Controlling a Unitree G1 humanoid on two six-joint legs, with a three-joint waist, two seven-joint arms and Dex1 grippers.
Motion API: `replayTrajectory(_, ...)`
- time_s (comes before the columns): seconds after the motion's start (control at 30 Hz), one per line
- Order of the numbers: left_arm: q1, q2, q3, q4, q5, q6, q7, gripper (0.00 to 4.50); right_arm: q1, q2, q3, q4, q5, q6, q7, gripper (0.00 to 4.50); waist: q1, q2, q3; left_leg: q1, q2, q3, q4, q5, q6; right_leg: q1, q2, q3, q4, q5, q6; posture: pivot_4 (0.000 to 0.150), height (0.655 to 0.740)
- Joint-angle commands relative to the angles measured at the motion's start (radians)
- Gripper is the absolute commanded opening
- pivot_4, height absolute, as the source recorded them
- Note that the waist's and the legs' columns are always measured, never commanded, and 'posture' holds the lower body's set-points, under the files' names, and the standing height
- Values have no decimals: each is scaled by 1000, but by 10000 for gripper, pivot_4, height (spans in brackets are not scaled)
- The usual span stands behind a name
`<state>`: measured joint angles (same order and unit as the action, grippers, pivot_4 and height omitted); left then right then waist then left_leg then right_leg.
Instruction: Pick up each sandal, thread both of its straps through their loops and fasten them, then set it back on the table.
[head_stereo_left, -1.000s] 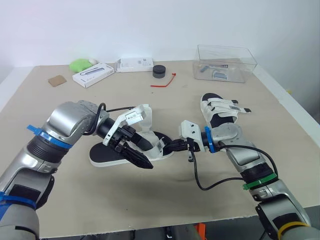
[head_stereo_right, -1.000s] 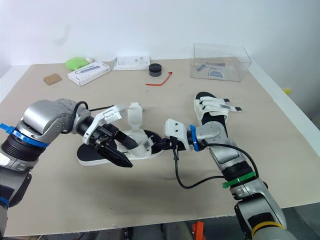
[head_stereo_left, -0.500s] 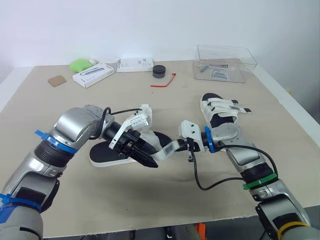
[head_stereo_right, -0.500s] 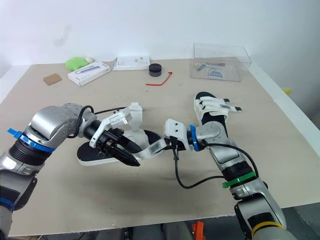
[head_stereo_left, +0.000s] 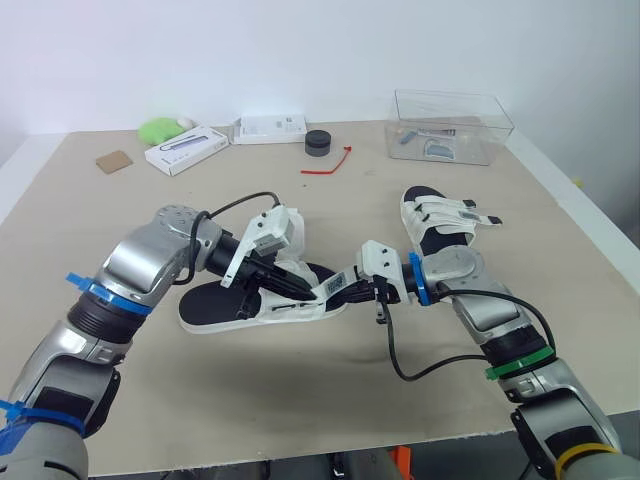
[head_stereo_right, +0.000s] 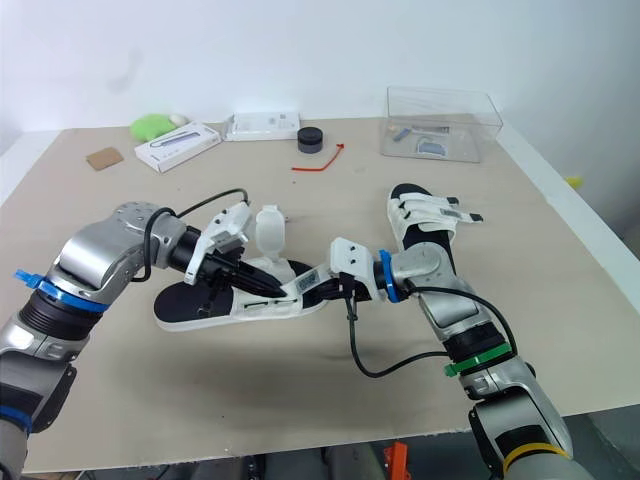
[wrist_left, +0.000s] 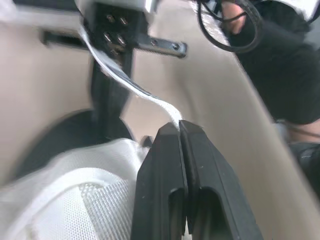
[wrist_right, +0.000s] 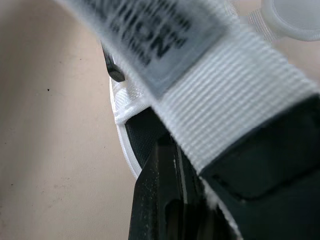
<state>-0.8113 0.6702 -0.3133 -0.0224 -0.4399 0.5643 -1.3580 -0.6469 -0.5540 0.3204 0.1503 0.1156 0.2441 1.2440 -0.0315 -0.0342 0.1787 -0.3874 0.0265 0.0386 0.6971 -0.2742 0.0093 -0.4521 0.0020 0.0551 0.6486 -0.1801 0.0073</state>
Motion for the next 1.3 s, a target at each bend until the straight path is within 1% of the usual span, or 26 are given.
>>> replayTrajectory(0.03, 8, -17, 87, 26, 96, -331, 33, 307, -5, -2, -1, -26, 6, 0, 13, 0, 0, 0, 0, 0, 0, 0, 0, 0, 0, 0, 0, 0, 0, 0, 0, 1500, 7400)
replayTrajectory(0.1, 26, -21, 109, 90, 197, -674, 45, 307, -5, -3, -1, -26, 8, 0, 17, 0, 0, 0, 0, 1, 0, 1, 0, 0, 0, 0, 0, 1, 0, 1, -1, 1500, 7400)
replayTrajectory(0.17, 30, -26, 131, 169, 262, -960, 60, 307, -5, -3, 1, -24, 7, -2, 22, 0, 1, 0, 0, 1, 0, 2, -1, 0, 0, 0, 0, 2, 0, 2, -3, 1500, 7400)
replayTrajectory(0.27, 15, -30, 162, 294, 308, -1234, 99, 307, -9, -2, 2, -16, 6, -8, 28, 0, 2, 0, 0, 1, 0, 3, -1, 0, 0, 0, 0, 2, -1, 2, -3, 1500, 7400)
replayTrajectory(0.33, 11, -27, 172, 354, 309, -1458, 105, 307, -14, 1, 2, -9, 5, -10, 32, 0, 2, 0, 0, 1, 0, 4, -1, 0, 0, 0, 0, 2, -1, 3, -2, 1500, 7400)
replayTrajectory(0.4, 40, -1, 157, 357, 277, -1646, 98, 307, -17, 2, 2, -5, 4, -12, 36, 0, 1, 0, 0, 1, 1, 4, -1, 0, 0, 0, -1, 3, -2, 3, -2, 1500, 7400)
replayTrajectory(0.43, 73, 22, 139, 338, 251, -1711, 96, 307, -18, 2, 2, -4, 4, -14, 38, 0, -1, 0, 0, 1, 1, 5, -1, 0, 0, 0, -1, 3, -2, 3, -2, 1500, 7400)
replayTrajectory(0.5, 110, 64, 102, 333, 241, -1826, 106, 307, -19, 2, 2, -1, 2, -16, 41, 0, -2, 0, 0, 2, 1, 8, -1, -1, 2, 0, -1, 6, -2, 4, -2, 1500, 7400)
replayTrajectory(0.6, 131, 94, 89, 362, 248, -1854, 145, 307, -19, 2, 3, 4, 1, -20, 46, 0, 1, 0, 0, 2, 2, 9, -2, -1, 2, 0, -1, 6, -2, 4, -1, 1500, 7400)
replayTrajectory(0.73, 147, 114, 90, 382, 259, -1709, 179, 307, -25, 6, 6, 17, -2, -27, 54, 0, 1, -1, 0, 2, 2, 11, -1, -1, 2, 0, -1, 7, -2, 4, 3, 1500, 7400)
replayTrajectory(0.77, 150, 117, 92, 376, 254, -1678, 187, 2748, -28, 9, 7, 20, -3, -28, 54, 0, 1, -1, 0, 3, 1, 12, -1, -1, 2, 0, -1, 8, -2, 5, 3, 1500, 7400)
replayTrajectory(0.83, 155, 126, 93, 357, 243, -1638, 194, 9279, -33, 12, 7, 27, -4, -31, 56, 0, 1, -1, 0, 3, 2, 12, -1, -1, 2, 0, -1, 8, -2, 5, 3, 1500, 7400)
replayTrajectory(0.9, 162, 130, 102, 342, 241, -1594, 204, 18497, -38, 13, 7, 34, -4, -33, 60, 0, 1, -1, 0, 3, 2, 12, -1, -1, 2, 0, 0, 8, -2, 4, 3, 1500, 7400)
replayTrajectory(0.93, 165, 132, 106, 334, 248, -1588, 207, 25168, -40, 14, 6, 37, -4, -35, 61, 0, 1, 0, 0, 3, 2, 12, -1, -1, 2, -1, 0, 8, -2, 4, 2, 1500, 7400)
replayTrajectory(1.0, 174, 138, 112, 317, 259, -1595, 216, 31126, -43, 15, 5, 43, -5, -38, 64, 0, 1, 0, 0, 3, 2, 12, -1, -1, 2, -1, 0, 8, -2, 4, 2, 1500, 7400)
replayTrajectory(1.03, 182, 144, 113, 308, 264, -1612, 219, 36272, -45, 16, 6, 47, -6, -39, 65, 0, 1, -1, 0, 3, 2, 12, -1, -1, 2, -1, 0, 8, -2, 4, 2, 1500, 7400)
replayTrajectory(1.13, 203, 156, 130, 292, 282, -1622, 248, 36272, -47, 18, 7, 53, -5, -42, 71, 0, 1, 0, 0, 3, 3, 12, -1, -1, 2, -1, 0, 8, -2, 4, 2, 1500, 7400)
replayTrajectory(1.23, 237, 166, 199, 269, 263, -1430, 332, 36272, -52, 24, 10, 63, -5, -44, 74, 0, 0, -1, 0, 3, 3, 12, -1, -1, 2, -1, 0, 8, -2, 4, 2, 1500, 7400)
replayTrajectory(1.3, 258, 170, 229, 234, 228, -1250, 371, 36272, -56, 27, 10, 71, -6, -47, 75, 0, 0, -1, 0, 4, 3, 12, -1, -1, 2, -1, 1, 8, -2, 4, 2, 1500, 7400)
